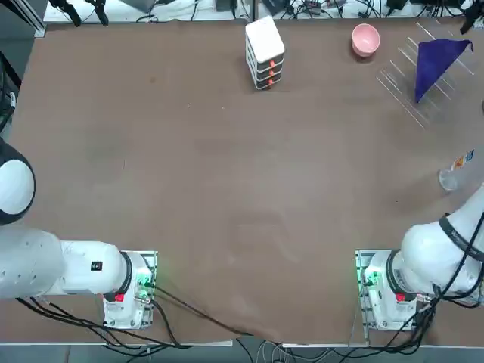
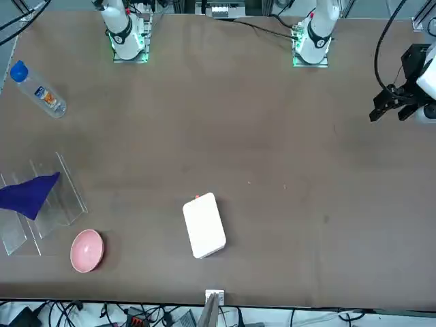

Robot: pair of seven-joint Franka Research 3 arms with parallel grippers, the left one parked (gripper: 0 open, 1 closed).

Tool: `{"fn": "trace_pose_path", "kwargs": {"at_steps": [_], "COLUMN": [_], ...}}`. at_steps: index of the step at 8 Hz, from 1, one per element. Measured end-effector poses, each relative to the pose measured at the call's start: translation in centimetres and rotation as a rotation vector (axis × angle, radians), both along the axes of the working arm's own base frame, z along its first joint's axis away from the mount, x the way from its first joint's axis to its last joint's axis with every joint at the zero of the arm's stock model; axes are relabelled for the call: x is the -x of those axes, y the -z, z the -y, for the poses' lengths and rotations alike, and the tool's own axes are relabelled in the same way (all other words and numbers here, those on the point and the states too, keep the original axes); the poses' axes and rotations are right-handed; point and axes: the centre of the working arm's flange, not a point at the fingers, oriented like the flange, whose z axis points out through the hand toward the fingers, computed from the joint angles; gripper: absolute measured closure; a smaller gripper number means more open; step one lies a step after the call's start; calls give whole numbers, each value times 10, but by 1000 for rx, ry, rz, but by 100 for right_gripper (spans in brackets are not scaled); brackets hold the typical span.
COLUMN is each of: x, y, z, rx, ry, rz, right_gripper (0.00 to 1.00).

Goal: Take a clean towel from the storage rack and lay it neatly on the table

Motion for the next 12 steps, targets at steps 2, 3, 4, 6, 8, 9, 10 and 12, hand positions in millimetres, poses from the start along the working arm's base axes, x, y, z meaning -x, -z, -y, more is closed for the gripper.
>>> {"fn": "trace_pose_path", "kwargs": {"at_steps": [2,3,4,6,8,9,10,12], "x": [3,3,2,1,-1,-3,-5,-5], "y": [29,40,48,56,71,78,83,85], "z": [31,39,43,46,50,52,53,52], "rx": [6,6,8,-33,-55,-49,-47,-50], "ry": [8,14,10,0,1,2,1,0], "rz": [16,22,29,57,76,87,90,92], "right_gripper": [1,2,3,4,19,20,26,52]}}
